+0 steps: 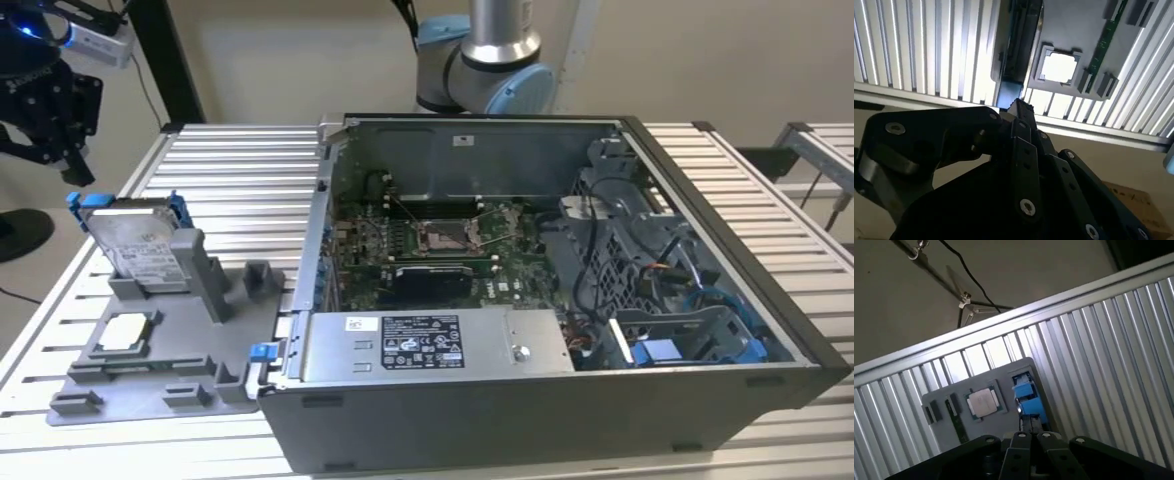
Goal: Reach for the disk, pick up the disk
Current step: 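Pick up the disk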
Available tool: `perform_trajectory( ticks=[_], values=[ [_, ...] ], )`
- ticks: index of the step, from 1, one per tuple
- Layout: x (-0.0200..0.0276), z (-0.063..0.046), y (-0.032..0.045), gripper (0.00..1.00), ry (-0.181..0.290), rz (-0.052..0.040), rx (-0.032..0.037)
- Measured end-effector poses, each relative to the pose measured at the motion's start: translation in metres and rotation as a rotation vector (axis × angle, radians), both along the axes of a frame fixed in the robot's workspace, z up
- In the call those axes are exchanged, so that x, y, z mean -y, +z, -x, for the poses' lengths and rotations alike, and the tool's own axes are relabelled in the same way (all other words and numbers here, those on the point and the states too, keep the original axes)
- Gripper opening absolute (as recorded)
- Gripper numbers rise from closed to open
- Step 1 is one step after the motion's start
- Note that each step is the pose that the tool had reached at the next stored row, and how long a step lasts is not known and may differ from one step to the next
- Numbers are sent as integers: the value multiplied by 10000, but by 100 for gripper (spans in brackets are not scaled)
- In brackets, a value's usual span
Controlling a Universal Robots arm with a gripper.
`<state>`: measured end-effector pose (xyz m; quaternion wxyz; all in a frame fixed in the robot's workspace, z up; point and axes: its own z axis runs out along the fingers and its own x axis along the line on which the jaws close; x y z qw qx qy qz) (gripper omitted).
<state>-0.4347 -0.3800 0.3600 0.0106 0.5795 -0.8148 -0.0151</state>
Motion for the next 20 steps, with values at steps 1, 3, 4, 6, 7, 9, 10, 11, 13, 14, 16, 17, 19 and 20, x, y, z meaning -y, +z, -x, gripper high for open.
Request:
perform_trajectory(
  ticks=[1, 3, 4, 6, 7, 9, 10, 11, 13, 14, 16, 17, 19, 20],
  values=[
    [0, 0, 0, 0, 173, 0, 0],
    [0, 0, 0, 0, 527, 0, 0],
    [0, 0, 0, 0, 710, 0, 0],
    [0, 0, 0, 0, 1075, 0, 0],
    [0, 0, 0, 0, 1254, 0, 0],
    [0, 0, 0, 0, 1614, 0, 0],
    [0, 0, 0, 0, 1798, 1, 0],
    [0, 0, 0, 0, 1972, 0, -1],
    [0, 0, 0, 0, 2338, 1, 0],
    [0, 0, 0, 0, 2528, 1, 0],
    [0, 0, 0, 0, 2866, 2, 5],
    [0, 0, 0, 0, 3022, 3, 15],
    [0, 0, 1, 0, 3267, 8, 43],
    [0, 0, 1, 0, 3334, 11, 63]
  ],
)
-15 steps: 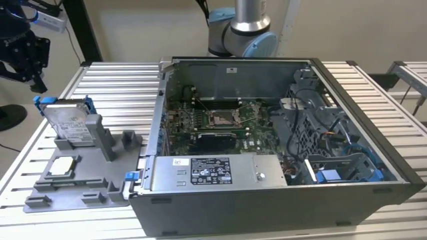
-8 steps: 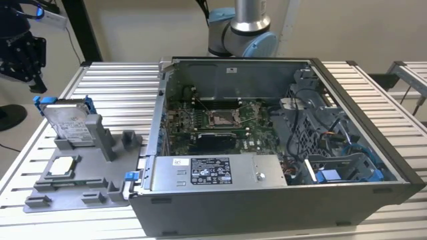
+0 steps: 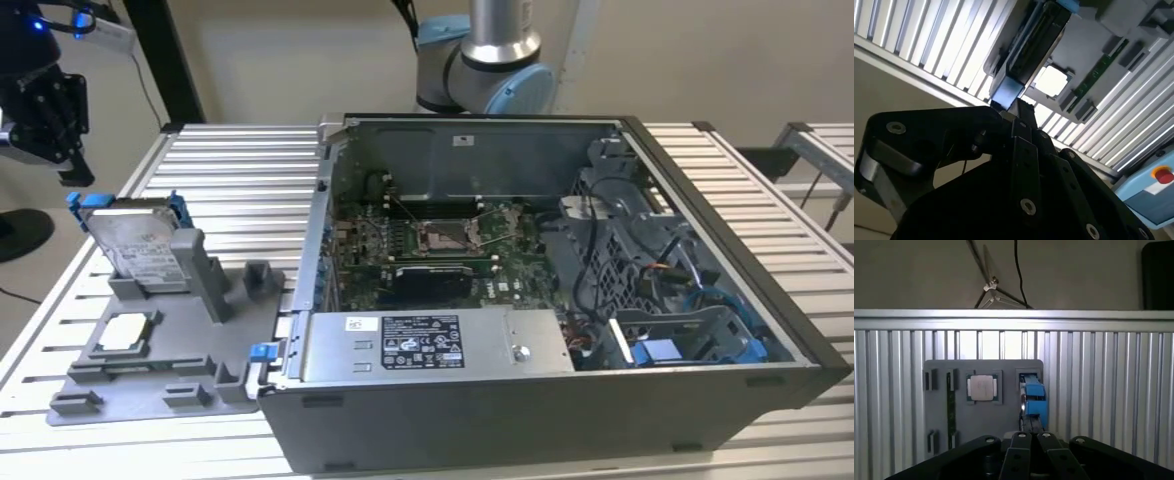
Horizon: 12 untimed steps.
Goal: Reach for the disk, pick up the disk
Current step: 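Pick up the disk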
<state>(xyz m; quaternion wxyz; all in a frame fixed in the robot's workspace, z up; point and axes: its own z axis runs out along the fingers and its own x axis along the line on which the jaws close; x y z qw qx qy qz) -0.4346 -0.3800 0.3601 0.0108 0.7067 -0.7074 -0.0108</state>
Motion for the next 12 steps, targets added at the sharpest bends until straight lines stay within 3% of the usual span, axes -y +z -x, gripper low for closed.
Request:
perform_trajectory(
  ticks=[2, 12],
  values=[
    [0, 0, -2, 0, 53, -1, 45],
    [-2, 0, -2, 0, 54, -1, 46]
  ],
)
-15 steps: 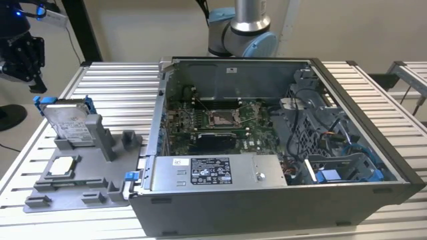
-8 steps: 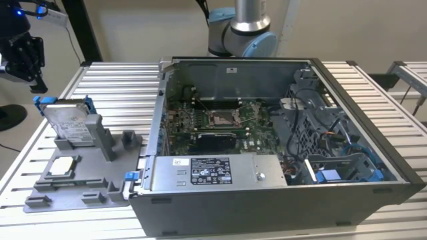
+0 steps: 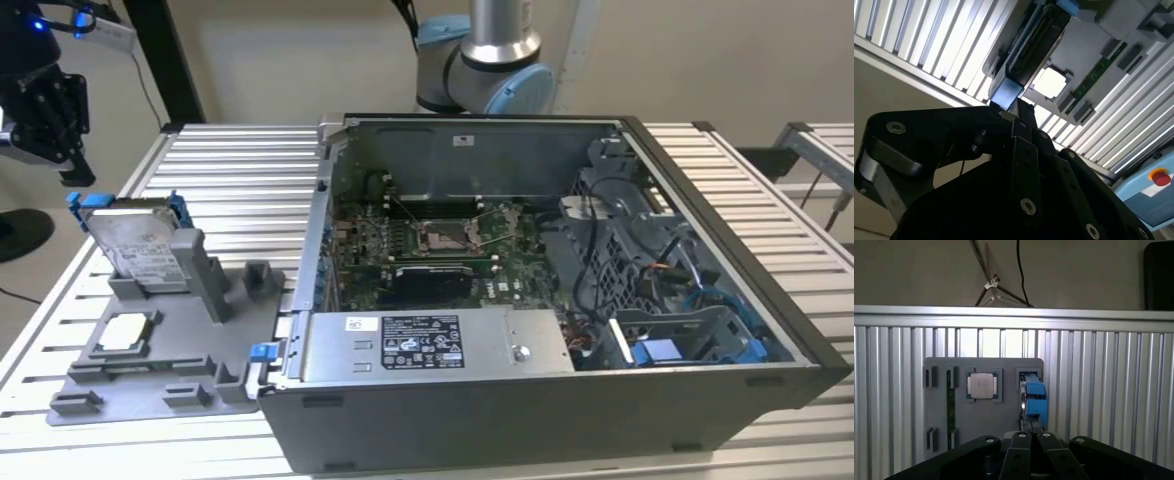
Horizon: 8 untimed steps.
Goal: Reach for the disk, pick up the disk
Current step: 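Pick up the disk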
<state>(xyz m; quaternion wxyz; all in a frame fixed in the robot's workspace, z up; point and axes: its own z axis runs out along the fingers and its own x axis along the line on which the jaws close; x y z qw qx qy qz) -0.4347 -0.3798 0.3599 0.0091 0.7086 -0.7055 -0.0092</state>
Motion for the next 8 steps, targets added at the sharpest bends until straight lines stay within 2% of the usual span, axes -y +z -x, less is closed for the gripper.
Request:
perform_trajectory(
  ticks=[2, 3, 8],
  values=[
    [0, 0, 0, 0, 0, 1, -1],
    [-1, 0, 0, 100, 0, 0, -1],
    [-1, 0, 0, 100, 0, 1, -1]
  ],
)
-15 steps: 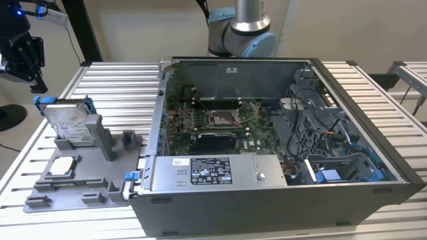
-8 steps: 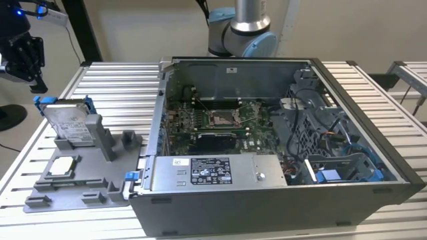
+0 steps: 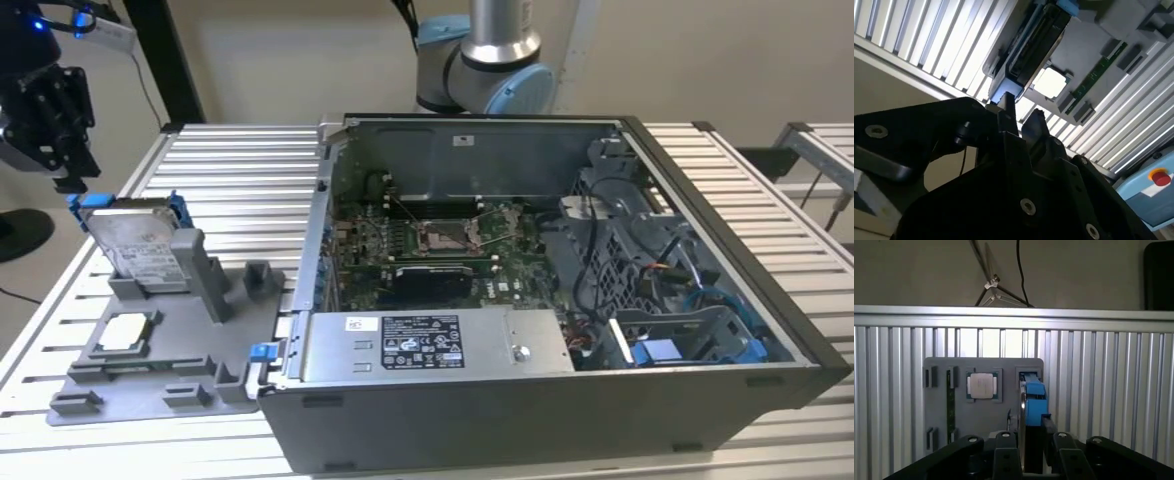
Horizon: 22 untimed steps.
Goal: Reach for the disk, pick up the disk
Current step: 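Pick up the disk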
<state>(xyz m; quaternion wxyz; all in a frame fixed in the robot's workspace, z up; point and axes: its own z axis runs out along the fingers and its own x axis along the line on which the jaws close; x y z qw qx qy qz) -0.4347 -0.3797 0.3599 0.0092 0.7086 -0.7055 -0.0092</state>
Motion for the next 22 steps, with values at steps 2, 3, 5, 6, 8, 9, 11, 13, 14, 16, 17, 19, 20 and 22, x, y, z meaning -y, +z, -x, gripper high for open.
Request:
perform_trajectory(
  ticks=[2, 3, 5, 6, 8, 9, 11, 13, 14, 16, 17, 19, 20, 22],
  values=[
    [-3, 0, 0, 100, 0, -1, 1],
    [-3, 0, 0, 100, 0, 0, 1],
    [-3, -1, -3, 100, 0, 0, 1],
    [-4, -1, -8, 100, 0, 2, 2],
    [-3, 0, -18, 100, 0, 8, 0],
    [-3, 0, -25, 100, 0, 9, 0],
    [-3, 0, -39, 100, 0, 11, 0],
    [-3, 0, -56, 100, 0, 13, 0],
    [-3, 0, -65, 100, 0, 15, 1],
    [-3, 0, -85, 100, 0, 19, 0],
    [-3, 0, -95, 100, 0, 21, 0],
    [-3, 0, -115, 100, 0, 23, 0],
    [-3, -1, -127, 100, 0, 23, 1],
    [-3, 0, -148, 100, 0, 25, 0]
  ],
)
